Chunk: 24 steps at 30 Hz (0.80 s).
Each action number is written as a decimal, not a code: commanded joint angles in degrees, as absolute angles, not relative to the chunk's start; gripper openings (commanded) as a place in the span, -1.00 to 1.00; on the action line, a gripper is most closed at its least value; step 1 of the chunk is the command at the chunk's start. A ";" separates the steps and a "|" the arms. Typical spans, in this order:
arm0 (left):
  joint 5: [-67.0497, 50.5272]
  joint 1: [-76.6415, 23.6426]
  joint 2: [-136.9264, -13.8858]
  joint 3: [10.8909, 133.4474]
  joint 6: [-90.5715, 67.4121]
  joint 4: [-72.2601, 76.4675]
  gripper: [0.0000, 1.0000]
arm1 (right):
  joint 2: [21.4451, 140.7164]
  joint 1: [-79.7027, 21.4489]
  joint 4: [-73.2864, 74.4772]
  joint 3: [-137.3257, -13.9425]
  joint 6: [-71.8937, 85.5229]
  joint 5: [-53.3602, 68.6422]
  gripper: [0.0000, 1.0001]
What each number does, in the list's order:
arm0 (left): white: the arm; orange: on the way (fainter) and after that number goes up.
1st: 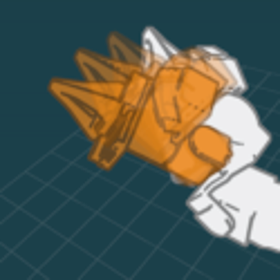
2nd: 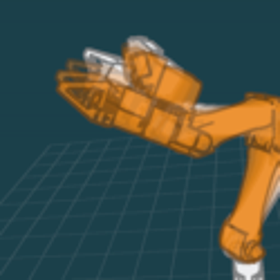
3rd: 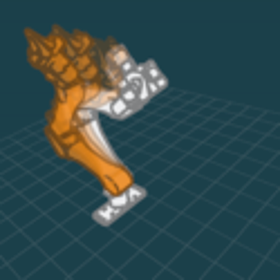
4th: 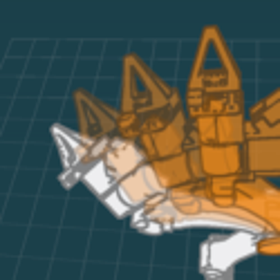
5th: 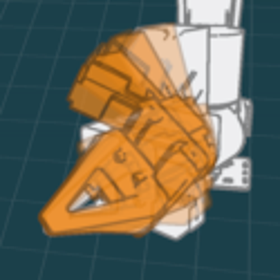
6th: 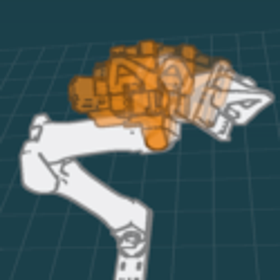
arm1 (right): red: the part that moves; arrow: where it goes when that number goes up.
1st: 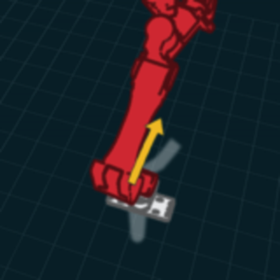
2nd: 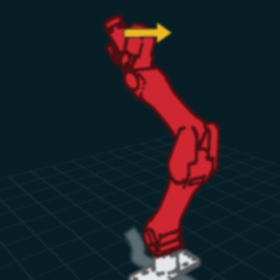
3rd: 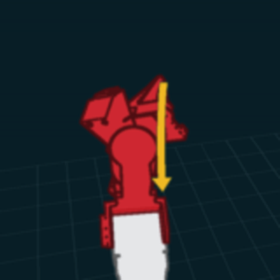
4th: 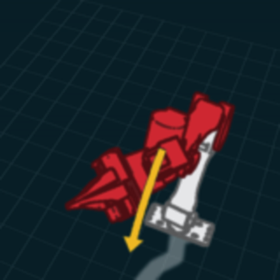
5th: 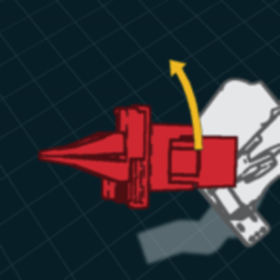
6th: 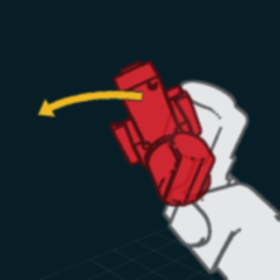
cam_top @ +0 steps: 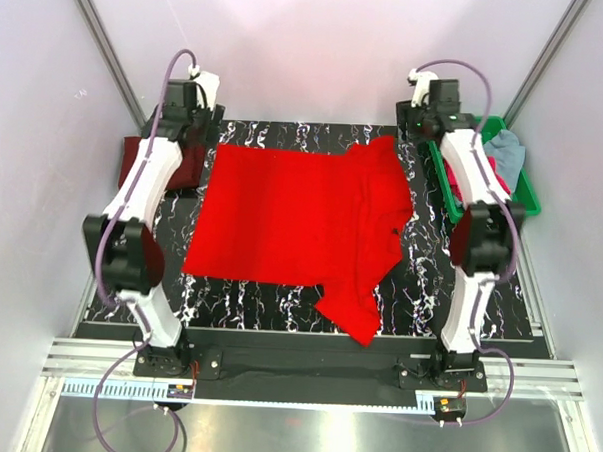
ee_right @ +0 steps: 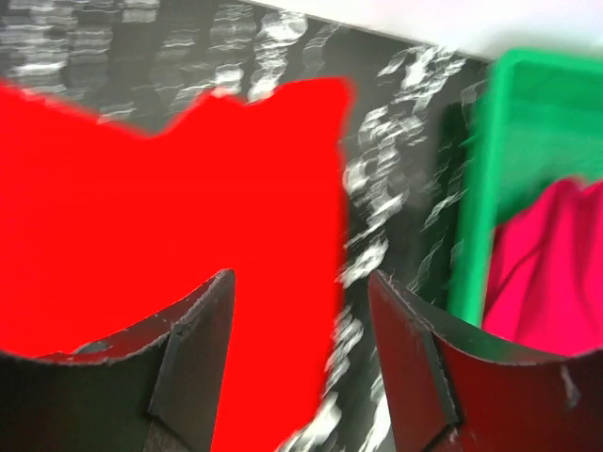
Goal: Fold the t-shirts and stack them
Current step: Flatten the tshirt out
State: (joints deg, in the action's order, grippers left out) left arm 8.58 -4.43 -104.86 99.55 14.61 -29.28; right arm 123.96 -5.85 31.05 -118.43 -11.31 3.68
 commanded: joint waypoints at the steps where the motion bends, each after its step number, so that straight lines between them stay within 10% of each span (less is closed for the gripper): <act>1: -2.80 -5.62 -100.12 94.32 9.84 -41.90 0.38 | 112.60 -4.49 41.55 -113.93 -2.92 16.49 0.31; 24: -18.63 -8.96 -107.84 83.23 6.33 -57.92 0.17 | 115.92 2.20 45.70 -87.09 7.30 40.25 0.25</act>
